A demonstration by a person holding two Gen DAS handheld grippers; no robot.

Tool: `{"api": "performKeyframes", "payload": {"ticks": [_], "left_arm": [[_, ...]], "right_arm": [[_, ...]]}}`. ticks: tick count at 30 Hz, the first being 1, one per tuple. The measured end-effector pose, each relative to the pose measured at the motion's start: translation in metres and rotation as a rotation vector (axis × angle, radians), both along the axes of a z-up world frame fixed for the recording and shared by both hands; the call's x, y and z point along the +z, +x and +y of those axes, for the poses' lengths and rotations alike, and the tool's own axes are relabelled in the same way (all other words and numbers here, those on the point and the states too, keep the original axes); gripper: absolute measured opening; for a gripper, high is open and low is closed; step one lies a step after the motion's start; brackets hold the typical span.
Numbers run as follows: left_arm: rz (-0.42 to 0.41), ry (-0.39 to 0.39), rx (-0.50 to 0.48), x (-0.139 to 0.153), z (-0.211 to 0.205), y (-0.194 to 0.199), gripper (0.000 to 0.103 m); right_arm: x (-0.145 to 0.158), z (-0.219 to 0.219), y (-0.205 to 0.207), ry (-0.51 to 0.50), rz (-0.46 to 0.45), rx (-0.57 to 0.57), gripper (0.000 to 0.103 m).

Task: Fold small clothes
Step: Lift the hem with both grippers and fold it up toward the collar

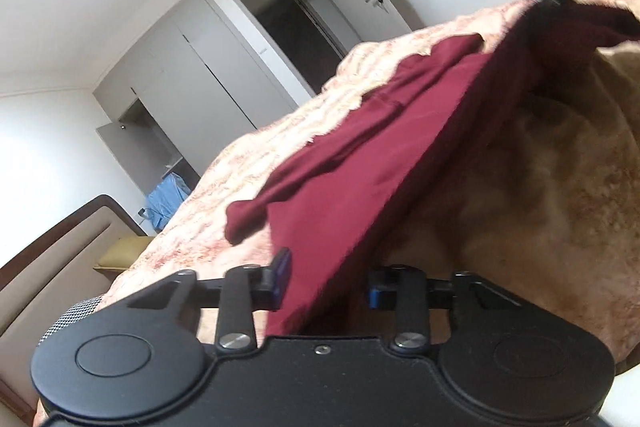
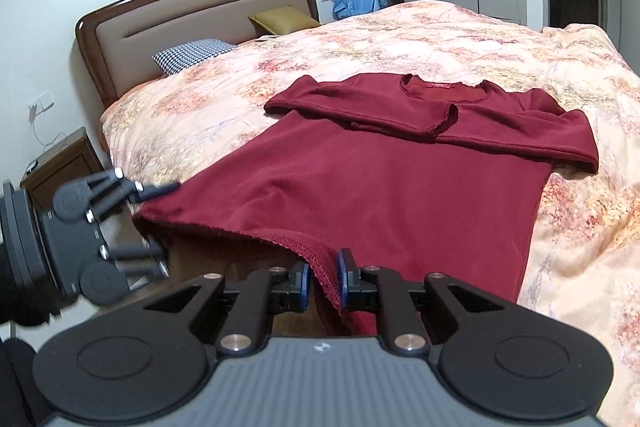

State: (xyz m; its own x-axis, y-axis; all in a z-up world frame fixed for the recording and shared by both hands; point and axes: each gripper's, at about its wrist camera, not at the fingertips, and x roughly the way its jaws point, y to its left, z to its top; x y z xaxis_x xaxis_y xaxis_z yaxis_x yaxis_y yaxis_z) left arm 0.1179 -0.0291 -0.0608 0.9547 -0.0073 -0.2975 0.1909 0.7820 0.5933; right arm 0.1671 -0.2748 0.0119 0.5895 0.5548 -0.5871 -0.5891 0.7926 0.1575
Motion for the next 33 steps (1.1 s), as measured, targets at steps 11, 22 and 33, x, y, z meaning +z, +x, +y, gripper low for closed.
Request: {"api": "performKeyframes", "payload": {"ticks": [11,22,33], "left_arm": [[0.227,-0.29,-0.057,0.063,0.037,0.044,0.005],[0.259,-0.339,-0.034,0.087,0.037,0.077,0.005],[0.236,-0.297,-0.027,0.067,0.042,0.06,0.016]], "right_arm": [[-0.029,0.009,-0.024,-0.137,-0.058,0.058,0.047],[-0.07,0.05,-0.049,-0.493,-0.302,0.086,0.063],[-0.06,-0.001,-0.07,-0.482,-0.445,-0.155,0.013]]}}
